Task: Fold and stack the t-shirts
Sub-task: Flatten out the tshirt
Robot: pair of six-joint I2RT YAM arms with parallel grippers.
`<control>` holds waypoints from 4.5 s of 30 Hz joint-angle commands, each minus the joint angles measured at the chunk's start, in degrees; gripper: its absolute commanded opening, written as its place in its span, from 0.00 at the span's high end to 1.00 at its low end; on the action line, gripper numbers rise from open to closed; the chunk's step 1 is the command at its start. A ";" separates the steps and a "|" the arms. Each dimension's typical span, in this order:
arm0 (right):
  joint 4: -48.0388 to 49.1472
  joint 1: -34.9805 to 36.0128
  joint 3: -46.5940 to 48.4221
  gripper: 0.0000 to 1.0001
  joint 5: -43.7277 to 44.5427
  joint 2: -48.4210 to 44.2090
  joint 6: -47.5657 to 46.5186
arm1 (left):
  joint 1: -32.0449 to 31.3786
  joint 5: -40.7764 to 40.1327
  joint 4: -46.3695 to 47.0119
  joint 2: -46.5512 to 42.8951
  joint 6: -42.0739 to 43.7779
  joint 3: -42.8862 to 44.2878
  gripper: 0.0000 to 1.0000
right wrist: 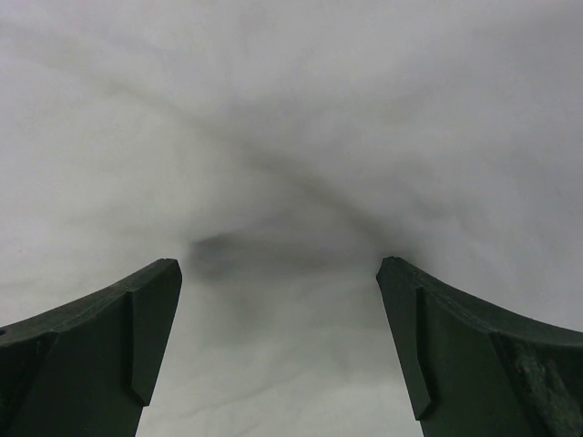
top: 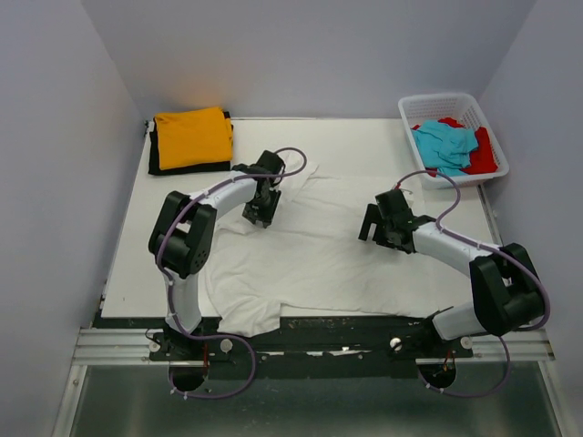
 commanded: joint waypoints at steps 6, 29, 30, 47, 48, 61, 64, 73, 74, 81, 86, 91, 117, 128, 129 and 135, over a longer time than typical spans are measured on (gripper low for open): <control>-3.14 -0.24 -1.21 0.00 2.30 -1.27 0.16 | -1.39 3.42 1.25 -1.19 -2.78 -1.92 0.62; -7.15 -0.31 -0.95 0.00 7.14 -0.57 0.47 | 5.77 2.04 -0.43 0.39 -12.61 7.99 1.00; -7.05 -0.31 -0.96 0.00 6.97 -0.58 0.34 | 7.83 3.07 -0.91 1.39 -13.06 9.41 1.00; -6.26 -0.31 -0.76 0.00 5.82 -0.33 -0.80 | 29.64 15.54 -8.71 7.09 -21.36 23.01 0.10; -6.25 -0.33 -0.76 0.00 5.78 -0.26 -0.78 | 29.14 18.10 -7.18 5.65 -20.93 21.85 0.02; -6.28 -0.38 -0.75 0.00 6.27 -0.55 -0.85 | 9.02 41.39 10.94 7.74 -14.80 23.36 0.01; -6.16 -0.37 -0.92 0.00 6.57 -1.17 -0.76 | 8.01 46.33 12.33 12.44 -17.17 26.47 0.01; -6.16 -0.31 -1.14 0.00 7.48 -2.62 -0.67 | 7.32 40.62 9.86 22.00 -21.52 36.26 0.01; -6.20 -0.31 -1.07 0.00 7.51 -2.77 -0.72 | 7.30 39.73 9.67 23.05 -22.09 37.64 0.01; -6.25 -0.31 -1.56 0.00 7.88 -4.84 -0.56 | 11.07 25.96 11.96 29.59 -29.96 47.65 0.01; -6.40 -0.36 -1.73 0.00 8.52 -7.14 -0.75 | 14.29 24.17 25.33 32.25 -35.36 47.81 0.01; -4.60 -0.32 -2.03 0.00 8.17 -9.44 -1.48 | 16.37 22.74 24.43 34.99 -36.13 55.03 0.01; 23.12 9.88 45.88 0.00 -19.22 43.16 -0.10 | 7.47 16.49 38.09 -31.07 -38.23 -42.46 0.01; 29.76 10.14 59.60 0.00 -18.78 56.10 -0.09 | 3.93 14.61 38.54 -30.85 -38.49 -54.01 0.01; 30.84 10.14 61.67 0.00 -19.12 57.42 0.46 | 3.84 14.50 38.48 -30.54 -38.31 -54.39 0.01; 33.01 10.73 74.12 0.00 -20.96 65.45 2.75 | 3.74 13.11 35.79 -28.05 -36.41 -53.56 0.01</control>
